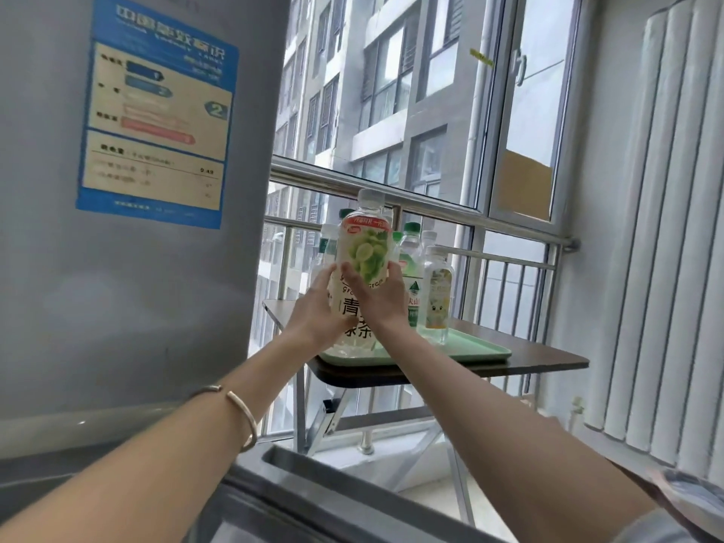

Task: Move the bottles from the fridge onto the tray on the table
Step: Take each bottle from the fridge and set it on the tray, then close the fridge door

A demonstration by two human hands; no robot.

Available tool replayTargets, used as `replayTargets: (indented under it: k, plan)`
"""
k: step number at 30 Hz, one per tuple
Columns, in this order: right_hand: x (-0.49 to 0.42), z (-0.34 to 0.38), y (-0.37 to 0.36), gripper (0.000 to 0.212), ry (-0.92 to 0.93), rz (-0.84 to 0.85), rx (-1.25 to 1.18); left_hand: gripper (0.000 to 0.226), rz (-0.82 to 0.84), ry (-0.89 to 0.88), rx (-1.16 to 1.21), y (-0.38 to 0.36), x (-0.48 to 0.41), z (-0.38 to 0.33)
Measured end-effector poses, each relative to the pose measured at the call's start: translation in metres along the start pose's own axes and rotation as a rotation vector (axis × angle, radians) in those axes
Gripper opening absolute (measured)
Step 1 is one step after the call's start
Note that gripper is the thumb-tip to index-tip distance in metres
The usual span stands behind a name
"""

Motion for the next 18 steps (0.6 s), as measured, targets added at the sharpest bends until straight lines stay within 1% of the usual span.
replayTargets:
  k: [5, 8, 11, 13, 14, 16, 17, 18]
  plan:
    - [0.006, 0.002, 0.000, 0.077, 0.015, 0.013, 0.046, 0.091, -0.007, 0.005, 0.004, -0.001, 0.006, 0.003]
    - [0.011, 0.005, 0.000, 0.080, -0.011, 0.044, 0.095, 0.092, 0.009, -0.003, 0.002, -0.003, 0.014, 0.001]
    - [0.018, 0.008, 0.001, 0.094, -0.024, 0.106, 0.142, 0.082, 0.018, -0.010, -0.024, -0.003, 0.022, -0.004]
    - [0.025, 0.010, 0.005, 0.106, -0.013, 0.087, 0.180, 0.073, 0.007, -0.019, -0.038, -0.001, 0.028, -0.010]
    - [0.031, 0.014, 0.009, 0.107, 0.014, 0.048, 0.195, 0.069, -0.003, -0.021, -0.036, 0.002, 0.033, -0.013]
    - [0.045, 0.026, 0.021, 0.097, 0.114, -0.082, 0.224, 0.062, -0.027, -0.029, -0.017, 0.008, 0.043, -0.021]
    - [0.051, 0.031, 0.026, 0.086, 0.176, -0.143, 0.233, 0.058, -0.035, -0.044, 0.000, 0.010, 0.048, -0.026]
    - [0.062, 0.039, 0.031, 0.071, 0.235, -0.189, 0.234, 0.054, -0.042, -0.069, 0.016, 0.015, 0.056, -0.031]
Point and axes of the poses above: each hand's wrist, its own x-axis away from the middle knuckle, its own y-axis out of the back of the hand, z = x × y, the point moved 5 cm from there along -x, towards the middle knuckle, and after that the axes turned 8 degrees about -z, right-handed, at the moved point
